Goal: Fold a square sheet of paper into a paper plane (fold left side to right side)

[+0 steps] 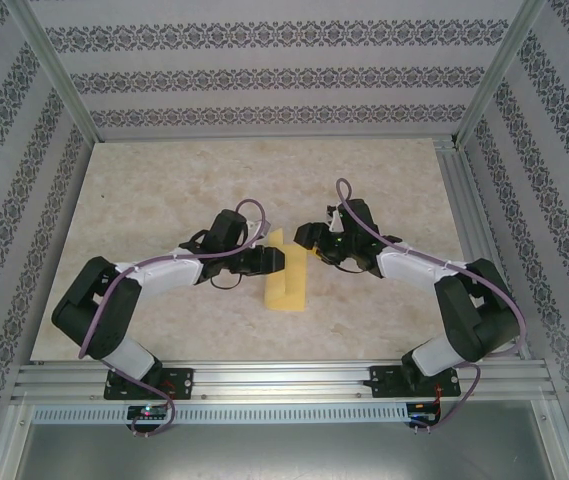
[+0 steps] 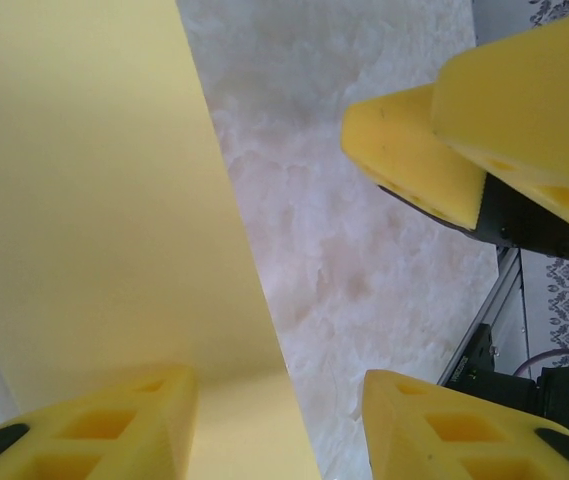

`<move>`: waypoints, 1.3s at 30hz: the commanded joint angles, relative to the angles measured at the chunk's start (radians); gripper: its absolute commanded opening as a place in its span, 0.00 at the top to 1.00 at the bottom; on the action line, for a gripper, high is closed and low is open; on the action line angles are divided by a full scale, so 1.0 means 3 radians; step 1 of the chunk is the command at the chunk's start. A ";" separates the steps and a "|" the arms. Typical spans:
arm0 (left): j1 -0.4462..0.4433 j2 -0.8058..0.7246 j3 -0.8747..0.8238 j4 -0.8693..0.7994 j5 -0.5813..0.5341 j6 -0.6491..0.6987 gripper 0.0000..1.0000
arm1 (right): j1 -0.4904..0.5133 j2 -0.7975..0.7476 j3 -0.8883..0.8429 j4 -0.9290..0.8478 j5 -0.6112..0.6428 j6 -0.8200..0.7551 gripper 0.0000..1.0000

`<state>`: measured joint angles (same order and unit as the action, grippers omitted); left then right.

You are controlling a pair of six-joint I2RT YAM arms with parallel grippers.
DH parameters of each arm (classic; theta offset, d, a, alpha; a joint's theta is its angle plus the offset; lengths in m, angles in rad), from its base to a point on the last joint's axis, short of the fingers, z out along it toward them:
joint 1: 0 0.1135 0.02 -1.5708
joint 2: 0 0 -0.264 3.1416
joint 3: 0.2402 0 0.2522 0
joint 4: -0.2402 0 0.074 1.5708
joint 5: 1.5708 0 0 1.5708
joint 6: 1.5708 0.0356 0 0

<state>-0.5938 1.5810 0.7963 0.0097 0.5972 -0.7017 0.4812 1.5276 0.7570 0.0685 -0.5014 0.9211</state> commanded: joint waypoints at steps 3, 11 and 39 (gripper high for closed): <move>-0.0069 0.0063 0.0100 0.0154 0.0019 -0.0023 0.54 | 0.0143 0.0250 0.0168 0.0340 -0.0172 0.0195 0.41; -0.0088 0.0071 0.0107 0.0152 0.0008 -0.0024 0.54 | 0.0209 0.0541 0.0287 0.0468 -0.0225 0.0299 0.51; -0.0048 -0.0171 0.0405 -0.1389 -0.1133 0.0192 0.36 | 0.0112 0.0434 0.0295 -0.0349 0.0177 -0.0256 0.95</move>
<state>-0.6029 1.4700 0.9001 -0.2821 0.3283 -0.6449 0.5259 1.6913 0.8356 -0.0010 -0.4824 0.8860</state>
